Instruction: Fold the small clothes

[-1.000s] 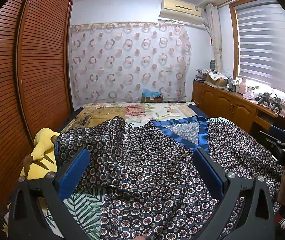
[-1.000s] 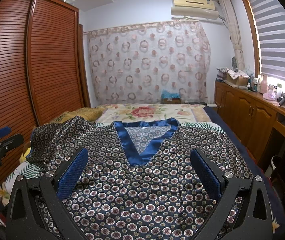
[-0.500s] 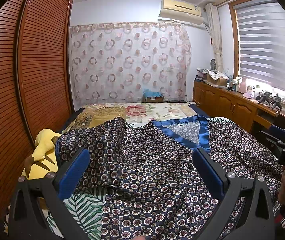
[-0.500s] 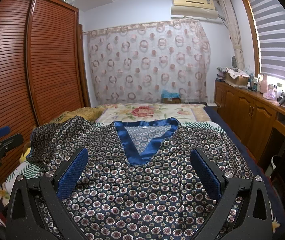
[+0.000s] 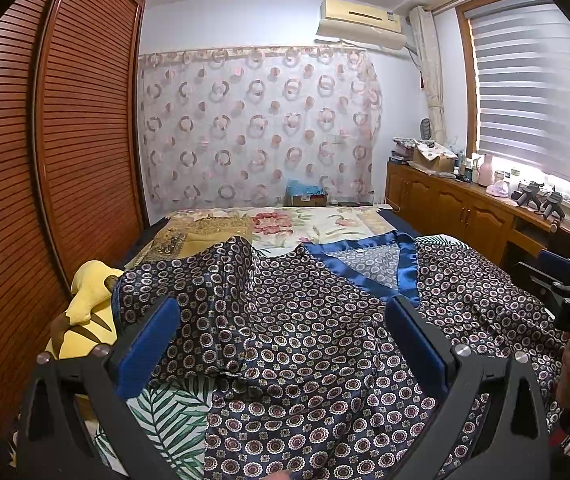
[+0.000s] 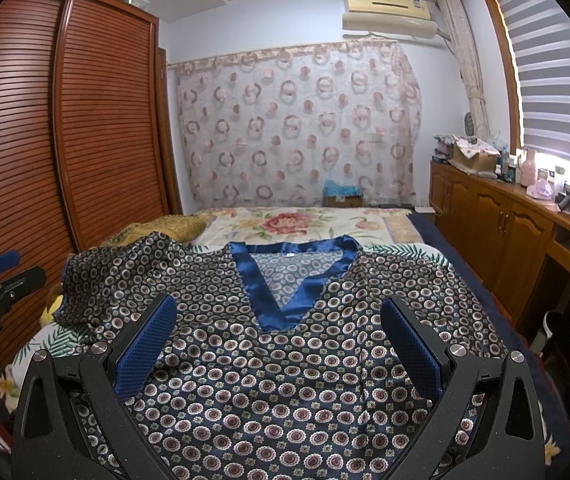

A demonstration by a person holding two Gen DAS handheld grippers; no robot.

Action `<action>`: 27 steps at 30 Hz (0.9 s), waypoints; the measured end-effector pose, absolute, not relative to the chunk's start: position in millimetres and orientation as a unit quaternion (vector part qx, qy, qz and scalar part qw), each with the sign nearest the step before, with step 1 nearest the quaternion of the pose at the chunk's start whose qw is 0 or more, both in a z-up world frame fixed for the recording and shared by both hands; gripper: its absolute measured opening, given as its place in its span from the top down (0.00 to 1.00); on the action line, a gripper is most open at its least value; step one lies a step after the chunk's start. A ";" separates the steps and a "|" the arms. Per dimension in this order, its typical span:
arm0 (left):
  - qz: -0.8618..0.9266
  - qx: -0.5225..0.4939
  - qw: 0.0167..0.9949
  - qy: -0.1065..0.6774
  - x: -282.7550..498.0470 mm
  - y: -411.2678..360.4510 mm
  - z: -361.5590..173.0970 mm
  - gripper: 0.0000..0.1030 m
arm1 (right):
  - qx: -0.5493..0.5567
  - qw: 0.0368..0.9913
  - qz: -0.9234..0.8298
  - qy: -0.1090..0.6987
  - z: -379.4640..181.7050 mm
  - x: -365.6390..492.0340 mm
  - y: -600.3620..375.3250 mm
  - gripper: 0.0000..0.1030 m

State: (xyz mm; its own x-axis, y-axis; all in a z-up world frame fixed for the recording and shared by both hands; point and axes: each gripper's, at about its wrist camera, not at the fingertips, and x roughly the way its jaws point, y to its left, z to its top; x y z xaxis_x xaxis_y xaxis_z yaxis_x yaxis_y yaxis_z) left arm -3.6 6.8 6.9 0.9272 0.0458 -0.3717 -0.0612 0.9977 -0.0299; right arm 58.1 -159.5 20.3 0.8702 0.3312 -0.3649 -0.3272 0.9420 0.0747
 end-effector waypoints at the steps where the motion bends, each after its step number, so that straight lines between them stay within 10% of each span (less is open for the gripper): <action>1: 0.027 -0.020 0.981 0.189 -3.7 6.0 6.4 0.00 | 0.005 0.967 0.170 0.189 20.3 57.9 -159.4 0.00; 27: 0.041 -0.025 0.970 0.240 15.5 36.0 -24.1 0.00 | -0.023 0.944 0.193 0.267 -16.2 85.6 -137.5 0.00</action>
